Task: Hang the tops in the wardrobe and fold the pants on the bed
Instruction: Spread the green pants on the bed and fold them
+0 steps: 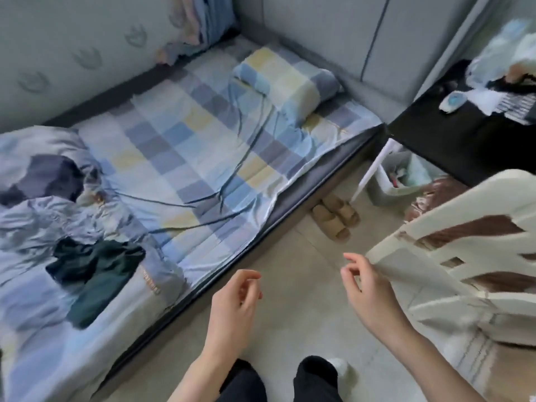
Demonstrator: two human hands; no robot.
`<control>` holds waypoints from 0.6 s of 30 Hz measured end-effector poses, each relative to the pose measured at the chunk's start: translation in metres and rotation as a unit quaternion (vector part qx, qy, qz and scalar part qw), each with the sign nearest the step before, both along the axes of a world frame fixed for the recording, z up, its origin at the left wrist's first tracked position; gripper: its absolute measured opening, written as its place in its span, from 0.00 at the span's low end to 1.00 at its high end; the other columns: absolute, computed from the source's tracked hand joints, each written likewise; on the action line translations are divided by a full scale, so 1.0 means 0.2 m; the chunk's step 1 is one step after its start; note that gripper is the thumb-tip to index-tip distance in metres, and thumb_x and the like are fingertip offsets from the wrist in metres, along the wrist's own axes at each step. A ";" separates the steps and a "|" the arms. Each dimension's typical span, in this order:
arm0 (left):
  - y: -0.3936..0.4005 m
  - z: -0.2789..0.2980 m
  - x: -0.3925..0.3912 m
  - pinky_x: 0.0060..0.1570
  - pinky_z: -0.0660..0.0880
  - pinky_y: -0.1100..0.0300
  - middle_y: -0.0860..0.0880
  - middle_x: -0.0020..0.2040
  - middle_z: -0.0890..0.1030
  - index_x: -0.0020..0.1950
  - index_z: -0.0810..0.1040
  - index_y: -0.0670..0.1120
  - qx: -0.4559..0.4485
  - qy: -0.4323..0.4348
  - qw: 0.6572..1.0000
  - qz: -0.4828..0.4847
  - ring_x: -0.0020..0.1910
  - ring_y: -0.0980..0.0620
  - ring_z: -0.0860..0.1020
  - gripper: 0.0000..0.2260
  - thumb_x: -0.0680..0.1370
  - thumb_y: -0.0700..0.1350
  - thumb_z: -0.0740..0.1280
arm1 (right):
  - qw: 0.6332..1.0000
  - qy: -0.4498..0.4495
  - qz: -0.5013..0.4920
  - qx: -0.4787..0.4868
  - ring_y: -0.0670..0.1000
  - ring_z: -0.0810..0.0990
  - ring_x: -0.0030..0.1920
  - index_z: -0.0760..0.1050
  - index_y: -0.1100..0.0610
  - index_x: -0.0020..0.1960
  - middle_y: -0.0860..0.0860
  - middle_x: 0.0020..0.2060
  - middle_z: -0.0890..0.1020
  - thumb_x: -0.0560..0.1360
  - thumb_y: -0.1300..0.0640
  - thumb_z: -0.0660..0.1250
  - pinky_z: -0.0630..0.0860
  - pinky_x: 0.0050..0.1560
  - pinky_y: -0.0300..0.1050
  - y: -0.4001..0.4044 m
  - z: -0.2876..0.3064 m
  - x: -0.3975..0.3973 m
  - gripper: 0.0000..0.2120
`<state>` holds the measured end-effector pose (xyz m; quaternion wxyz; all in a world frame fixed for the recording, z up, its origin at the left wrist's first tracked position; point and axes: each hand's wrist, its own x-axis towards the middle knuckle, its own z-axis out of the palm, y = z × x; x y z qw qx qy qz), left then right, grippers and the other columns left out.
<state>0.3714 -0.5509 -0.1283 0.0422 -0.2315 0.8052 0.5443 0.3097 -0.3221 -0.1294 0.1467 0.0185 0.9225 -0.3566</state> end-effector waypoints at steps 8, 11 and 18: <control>-1.15 -0.29 0.29 0.39 0.73 0.67 0.50 0.39 0.82 0.50 0.78 0.55 -0.048 -0.101 0.985 0.134 0.42 0.54 0.79 0.07 0.78 0.42 0.65 | 0.982 0.002 0.185 0.040 0.54 0.76 0.55 0.72 0.59 0.63 0.50 0.48 0.76 0.78 0.60 0.62 0.63 0.49 0.36 -1.19 -0.16 -0.15 0.14; -1.49 -0.43 0.34 0.40 0.73 0.61 0.52 0.44 0.80 0.54 0.77 0.51 -0.051 -0.146 0.973 0.173 0.44 0.55 0.78 0.06 0.79 0.42 0.64 | 0.966 -0.016 0.254 0.041 0.55 0.76 0.55 0.71 0.60 0.64 0.51 0.50 0.77 0.79 0.59 0.62 0.62 0.48 0.35 -1.58 -0.23 -0.19 0.15; -2.00 -0.72 0.37 0.45 0.71 0.61 0.49 0.49 0.78 0.52 0.75 0.48 0.008 -0.296 0.940 0.173 0.48 0.50 0.76 0.04 0.78 0.43 0.64 | 0.906 -0.069 0.415 0.053 0.51 0.74 0.58 0.68 0.56 0.67 0.50 0.55 0.77 0.81 0.53 0.58 0.66 0.51 0.41 -2.39 -0.40 -0.31 0.16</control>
